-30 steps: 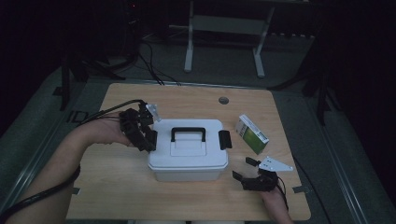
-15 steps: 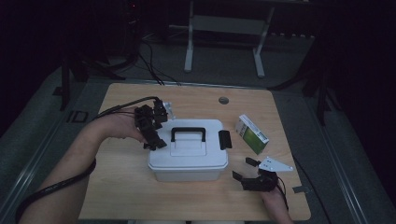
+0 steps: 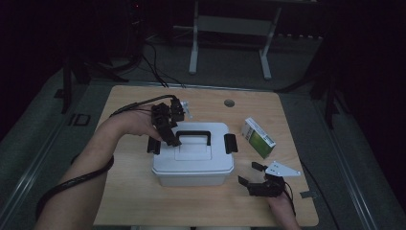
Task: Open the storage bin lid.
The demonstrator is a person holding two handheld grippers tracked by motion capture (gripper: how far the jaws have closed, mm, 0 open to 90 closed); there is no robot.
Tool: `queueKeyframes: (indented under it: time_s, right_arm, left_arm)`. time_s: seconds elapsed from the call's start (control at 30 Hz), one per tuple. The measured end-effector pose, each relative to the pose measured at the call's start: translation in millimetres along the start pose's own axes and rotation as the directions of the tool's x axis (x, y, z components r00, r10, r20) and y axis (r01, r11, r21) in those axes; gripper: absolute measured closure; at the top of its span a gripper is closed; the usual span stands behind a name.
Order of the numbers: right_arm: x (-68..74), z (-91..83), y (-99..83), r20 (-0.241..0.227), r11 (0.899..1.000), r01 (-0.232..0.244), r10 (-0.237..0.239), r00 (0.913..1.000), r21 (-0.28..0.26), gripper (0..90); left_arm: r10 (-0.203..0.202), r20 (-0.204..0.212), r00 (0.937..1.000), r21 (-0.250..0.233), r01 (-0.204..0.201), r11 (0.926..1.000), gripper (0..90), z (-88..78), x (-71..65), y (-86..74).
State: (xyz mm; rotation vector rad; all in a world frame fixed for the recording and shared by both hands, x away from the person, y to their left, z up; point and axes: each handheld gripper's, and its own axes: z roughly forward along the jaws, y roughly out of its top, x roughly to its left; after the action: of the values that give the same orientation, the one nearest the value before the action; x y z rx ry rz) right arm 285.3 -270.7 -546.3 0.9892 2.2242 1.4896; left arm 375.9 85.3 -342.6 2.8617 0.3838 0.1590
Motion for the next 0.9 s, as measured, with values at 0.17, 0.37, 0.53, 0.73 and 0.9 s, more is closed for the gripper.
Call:
queueKeyframes:
  time_s: [0.17,0.37,0.53,0.73,0.9]
  right_arm:
    - [0.0,-0.1,0.0,-0.001,1.0,0.002,-0.002,1.0,0.001,13.8]
    - [-0.1,0.2,-0.2,-0.004,1.0,0.001,-0.001,1.0,0.001,13.8]
    - [0.0,-0.3,-0.5,-0.008,1.0,-0.002,0.002,1.0,0.002,13.8]
    - [-0.1,-0.1,-0.6,-0.01,1.0,0.0,0.0,0.9999,0.002,13.8]
    - [-0.4,-0.4,-1.1,-0.011,1.0,-0.001,0.001,0.9999,0.003,13.8]
  left_arm:
    - [-0.001,0.014,0.9999,0.018,0.0,0.9998,31.6,4.0,1.7,9.3]
    - [0.026,0.015,0.9995,0.043,-0.027,0.9987,33.2,9.9,0.6,22.7]
    - [0.057,0.023,0.9981,0.037,-0.058,0.9976,38.6,14.3,3.6,32.9]
    - [0.082,0.024,0.9963,0.052,-0.084,0.9952,46.7,19.0,7.0,38.0]
    - [0.105,0.022,0.9942,0.067,-0.106,0.992,51.9,20.0,8.6,44.1]
